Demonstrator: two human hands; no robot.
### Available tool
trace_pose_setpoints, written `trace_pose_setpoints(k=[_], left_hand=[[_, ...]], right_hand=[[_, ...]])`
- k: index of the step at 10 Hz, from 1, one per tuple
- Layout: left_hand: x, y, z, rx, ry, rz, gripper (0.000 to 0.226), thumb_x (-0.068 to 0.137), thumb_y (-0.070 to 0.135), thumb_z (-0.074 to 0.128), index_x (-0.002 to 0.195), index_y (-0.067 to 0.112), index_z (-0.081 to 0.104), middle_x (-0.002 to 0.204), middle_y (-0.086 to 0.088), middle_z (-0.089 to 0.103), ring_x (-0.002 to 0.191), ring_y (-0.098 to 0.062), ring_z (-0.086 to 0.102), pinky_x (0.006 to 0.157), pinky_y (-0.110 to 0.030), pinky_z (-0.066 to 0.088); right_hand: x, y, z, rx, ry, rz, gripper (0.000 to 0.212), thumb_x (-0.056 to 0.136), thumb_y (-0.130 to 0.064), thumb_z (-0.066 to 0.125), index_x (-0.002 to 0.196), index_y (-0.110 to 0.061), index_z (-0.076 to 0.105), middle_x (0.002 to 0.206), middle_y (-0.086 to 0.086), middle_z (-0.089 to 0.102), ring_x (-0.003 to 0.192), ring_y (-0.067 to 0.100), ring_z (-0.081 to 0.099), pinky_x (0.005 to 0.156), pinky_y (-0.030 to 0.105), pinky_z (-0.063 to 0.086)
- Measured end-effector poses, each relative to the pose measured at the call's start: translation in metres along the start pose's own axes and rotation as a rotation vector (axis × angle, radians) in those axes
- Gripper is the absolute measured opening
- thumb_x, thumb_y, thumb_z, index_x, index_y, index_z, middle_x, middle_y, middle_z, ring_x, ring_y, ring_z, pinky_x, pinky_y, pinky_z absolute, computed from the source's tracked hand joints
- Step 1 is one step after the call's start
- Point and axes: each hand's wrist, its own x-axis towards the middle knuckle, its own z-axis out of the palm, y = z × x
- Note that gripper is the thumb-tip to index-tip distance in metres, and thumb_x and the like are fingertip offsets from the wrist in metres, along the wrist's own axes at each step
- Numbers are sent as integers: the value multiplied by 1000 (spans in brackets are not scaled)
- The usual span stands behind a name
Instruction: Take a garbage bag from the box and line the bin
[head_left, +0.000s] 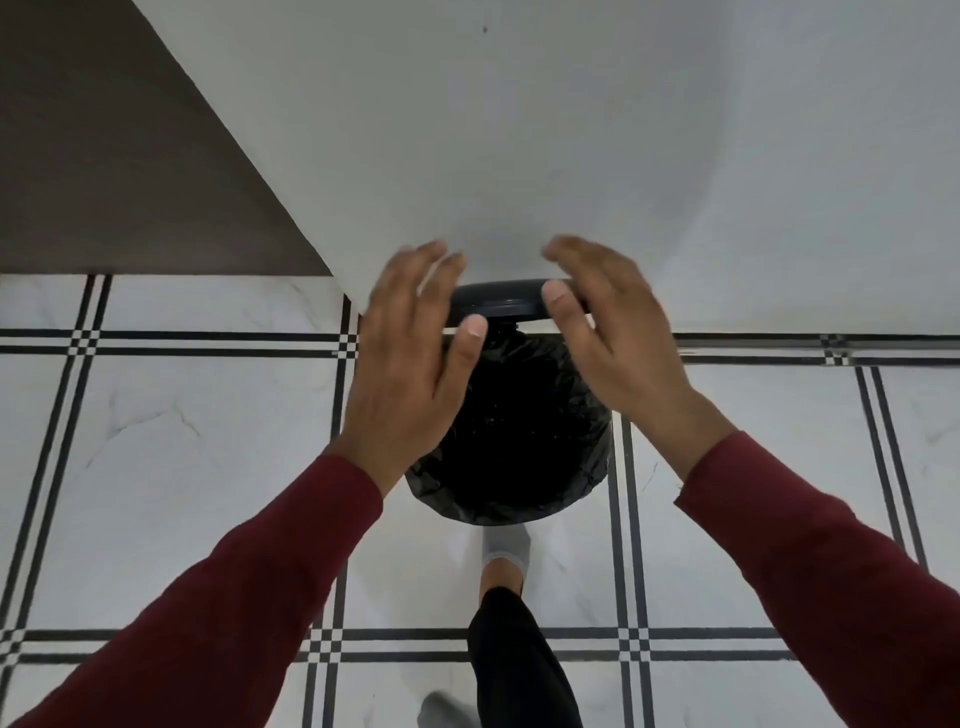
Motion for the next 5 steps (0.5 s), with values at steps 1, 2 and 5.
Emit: trace_pose_setpoints(k=[1, 2, 5], left_hand=[[13, -2, 6, 203, -259, 50, 56, 108, 49, 25, 157, 22, 34, 164, 1, 33, 155, -22, 21, 120, -50, 28], [14, -11, 12, 259, -302, 88, 54, 109, 48, 24, 156, 24, 37, 159, 4, 42, 151, -21, 32, 116, -48, 34], [-38, -6, 15, 268, -425, 103, 56, 108, 47, 27, 158, 22, 34, 164, 0, 35, 154, -23, 27, 120, -52, 29]], right_hand=[[0, 6, 10, -163, -134, -88, 47, 109, -44, 36, 137, -16, 60, 138, 1, 65, 131, 23, 57, 106, 48, 45], [-5, 11, 13, -180, -154, -79, 51, 109, -47, 32, 139, -16, 59, 139, 1, 64, 131, 23, 57, 106, 49, 44], [-62, -7, 12, -267, -307, -8, 62, 108, -48, 26, 155, -11, 41, 161, 7, 43, 152, 24, 32, 124, 49, 24]])
